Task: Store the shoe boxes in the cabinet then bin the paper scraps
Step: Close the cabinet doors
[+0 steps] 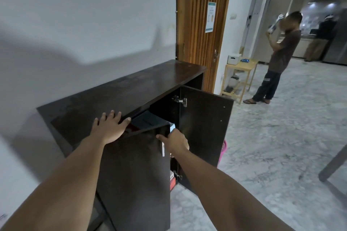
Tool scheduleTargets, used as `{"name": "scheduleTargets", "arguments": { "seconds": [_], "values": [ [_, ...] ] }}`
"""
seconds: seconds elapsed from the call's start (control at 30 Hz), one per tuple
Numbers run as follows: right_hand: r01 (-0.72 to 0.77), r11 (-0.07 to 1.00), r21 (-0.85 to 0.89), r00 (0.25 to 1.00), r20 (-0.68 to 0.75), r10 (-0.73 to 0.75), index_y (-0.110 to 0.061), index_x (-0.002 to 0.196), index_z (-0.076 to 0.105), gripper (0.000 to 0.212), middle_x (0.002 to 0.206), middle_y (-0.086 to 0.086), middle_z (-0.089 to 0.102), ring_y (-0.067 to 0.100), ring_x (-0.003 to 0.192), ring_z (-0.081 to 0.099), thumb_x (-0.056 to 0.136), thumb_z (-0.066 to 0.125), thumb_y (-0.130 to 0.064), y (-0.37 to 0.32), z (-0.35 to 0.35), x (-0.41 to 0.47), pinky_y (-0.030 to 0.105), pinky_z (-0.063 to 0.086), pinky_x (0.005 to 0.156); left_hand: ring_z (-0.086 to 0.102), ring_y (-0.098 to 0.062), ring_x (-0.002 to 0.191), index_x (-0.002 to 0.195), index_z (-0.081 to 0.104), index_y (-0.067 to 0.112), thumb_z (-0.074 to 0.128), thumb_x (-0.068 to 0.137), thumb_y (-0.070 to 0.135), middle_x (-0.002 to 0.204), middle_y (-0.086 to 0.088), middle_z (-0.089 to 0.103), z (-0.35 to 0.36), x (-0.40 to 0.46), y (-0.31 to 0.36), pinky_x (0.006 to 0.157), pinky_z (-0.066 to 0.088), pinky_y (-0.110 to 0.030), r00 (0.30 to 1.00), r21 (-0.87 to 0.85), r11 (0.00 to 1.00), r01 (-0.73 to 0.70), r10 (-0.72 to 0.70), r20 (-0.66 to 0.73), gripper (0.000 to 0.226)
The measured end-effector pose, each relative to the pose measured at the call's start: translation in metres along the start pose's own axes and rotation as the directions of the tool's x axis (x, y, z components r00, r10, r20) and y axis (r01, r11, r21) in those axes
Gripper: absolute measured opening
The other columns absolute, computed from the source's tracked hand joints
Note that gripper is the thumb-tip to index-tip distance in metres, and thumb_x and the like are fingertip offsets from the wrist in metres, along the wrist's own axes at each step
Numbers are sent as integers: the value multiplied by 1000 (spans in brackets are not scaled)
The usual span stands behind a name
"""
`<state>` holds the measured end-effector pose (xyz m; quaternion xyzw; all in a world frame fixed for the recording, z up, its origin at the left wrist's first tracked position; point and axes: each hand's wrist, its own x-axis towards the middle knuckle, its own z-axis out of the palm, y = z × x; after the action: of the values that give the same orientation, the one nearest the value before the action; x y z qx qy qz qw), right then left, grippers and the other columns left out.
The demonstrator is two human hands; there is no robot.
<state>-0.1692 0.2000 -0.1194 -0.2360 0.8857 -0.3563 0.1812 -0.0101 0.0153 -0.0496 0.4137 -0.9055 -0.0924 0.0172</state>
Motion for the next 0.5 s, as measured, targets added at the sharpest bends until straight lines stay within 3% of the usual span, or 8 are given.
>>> {"name": "scheduleTargets", "arguments": {
  "seconds": [0.1, 0.33, 0.43, 0.5],
  "values": [
    [107, 994, -19, 994, 40, -106, -12, 105, 70, 37, 105, 11, 74, 33, 103, 69, 95, 60, -46, -19, 11, 25, 42, 58, 89, -2, -26, 157, 161, 13, 31, 11, 97, 71, 170, 2, 1, 1, 0, 0, 125, 1, -50, 1000, -2, 1000, 10, -10, -2, 76],
    [214, 976, -38, 974, 89, -210, -6, 114, 69, 35, 116, 18, 71, 40, 111, 65, 102, 52, -34, -41, 35, 68, 41, 54, 88, -4, -31, 156, 161, 8, 33, 20, 97, 71, 170, 1, 0, 2, 13, 15, 124, 1, -56, 996, 46, 995, 92, -93, 8, 76],
    [250, 968, 32, 938, 241, -250, -7, 127, 61, 36, 123, 19, 68, 39, 109, 65, 99, 53, -27, -57, 45, 80, 41, 53, 87, -7, -39, 155, 161, 2, 31, 23, 94, 74, 170, -3, -3, 7, 26, 33, 120, -1, -66, 987, 88, 984, 156, -159, 17, 82],
    [202, 974, 98, 897, 382, -224, -9, 132, 55, 41, 116, 20, 66, 33, 93, 63, 95, 55, -26, -65, 48, 90, 40, 51, 78, -5, -41, 154, 161, 2, 30, 27, 95, 72, 170, -6, -1, 9, 37, 42, 119, 1, -69, 985, 100, 980, 170, -170, -10, 82]
  ]
}}
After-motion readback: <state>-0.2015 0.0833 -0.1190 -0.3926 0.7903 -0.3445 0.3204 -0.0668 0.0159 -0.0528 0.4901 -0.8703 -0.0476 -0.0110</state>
